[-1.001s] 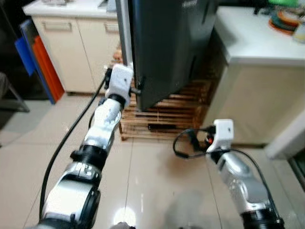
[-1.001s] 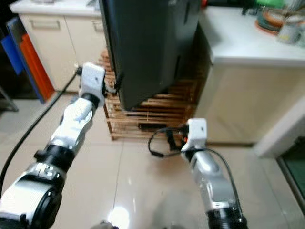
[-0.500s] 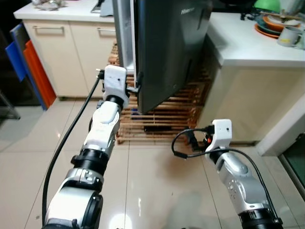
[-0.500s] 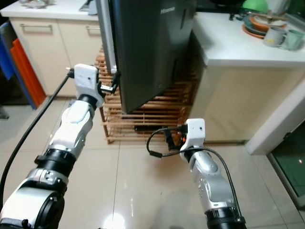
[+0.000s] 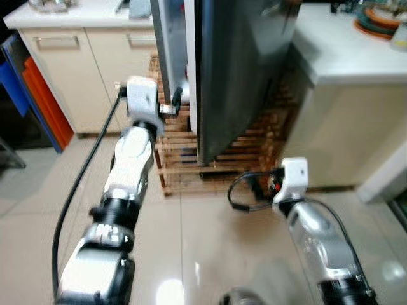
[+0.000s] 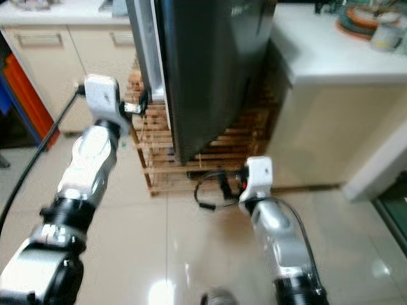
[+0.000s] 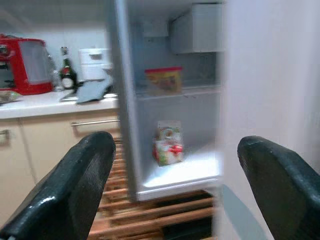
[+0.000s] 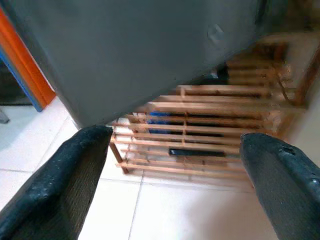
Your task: Restocking fridge
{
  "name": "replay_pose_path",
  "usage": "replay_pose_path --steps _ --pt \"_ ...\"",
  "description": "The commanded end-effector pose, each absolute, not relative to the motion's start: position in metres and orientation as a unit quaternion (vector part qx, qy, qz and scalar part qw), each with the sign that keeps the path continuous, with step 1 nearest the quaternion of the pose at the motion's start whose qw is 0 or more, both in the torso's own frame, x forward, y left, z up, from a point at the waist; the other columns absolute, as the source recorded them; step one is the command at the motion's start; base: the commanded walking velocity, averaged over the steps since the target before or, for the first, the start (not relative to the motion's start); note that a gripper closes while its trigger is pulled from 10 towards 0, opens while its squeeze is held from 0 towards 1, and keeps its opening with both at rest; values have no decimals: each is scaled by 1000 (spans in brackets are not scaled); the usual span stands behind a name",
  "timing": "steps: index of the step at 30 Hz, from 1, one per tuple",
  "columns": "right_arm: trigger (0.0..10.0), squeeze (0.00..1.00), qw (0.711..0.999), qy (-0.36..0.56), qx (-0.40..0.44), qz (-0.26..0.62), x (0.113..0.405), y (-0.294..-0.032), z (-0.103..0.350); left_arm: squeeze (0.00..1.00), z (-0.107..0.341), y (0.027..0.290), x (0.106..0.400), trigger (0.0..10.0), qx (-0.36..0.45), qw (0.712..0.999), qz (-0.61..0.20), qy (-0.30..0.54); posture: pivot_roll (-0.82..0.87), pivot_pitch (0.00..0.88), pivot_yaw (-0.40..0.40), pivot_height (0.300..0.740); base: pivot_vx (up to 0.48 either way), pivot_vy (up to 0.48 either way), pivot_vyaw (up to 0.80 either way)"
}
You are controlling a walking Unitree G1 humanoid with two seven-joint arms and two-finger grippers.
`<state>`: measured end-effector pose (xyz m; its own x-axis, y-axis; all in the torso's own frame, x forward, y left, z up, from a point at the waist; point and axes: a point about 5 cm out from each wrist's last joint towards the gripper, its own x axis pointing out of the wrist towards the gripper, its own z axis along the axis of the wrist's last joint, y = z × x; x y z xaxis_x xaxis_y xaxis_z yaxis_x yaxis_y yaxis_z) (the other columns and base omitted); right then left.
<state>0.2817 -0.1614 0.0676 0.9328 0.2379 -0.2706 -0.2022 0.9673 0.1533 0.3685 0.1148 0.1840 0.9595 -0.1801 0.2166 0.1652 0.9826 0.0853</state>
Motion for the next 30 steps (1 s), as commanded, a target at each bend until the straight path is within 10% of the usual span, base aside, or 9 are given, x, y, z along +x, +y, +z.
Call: replay_pose_path --steps 1,14,23,30 --pt "10000 0 982 128 63 127 286 -153 75 0 189 129 370 10000 43 990 -63 -117 -164 0 14 740 322 352 0" --pt "10000 0 989 97 59 96 301 -154 87 0 184 158 363 10000 79 991 5 -108 -146 0 14 740 48 88 0" --pt "10000 0 998 -2 -1 63 315 -155 127 0 96 147 329 10000 67 991 -59 98 -125 0 6 740 0 0 0" --pt "10000 0 1000 -22 8 11 282 -175 116 0 96 132 298 10000 120 985 -122 2 -123 0 3 740 0 0 0"
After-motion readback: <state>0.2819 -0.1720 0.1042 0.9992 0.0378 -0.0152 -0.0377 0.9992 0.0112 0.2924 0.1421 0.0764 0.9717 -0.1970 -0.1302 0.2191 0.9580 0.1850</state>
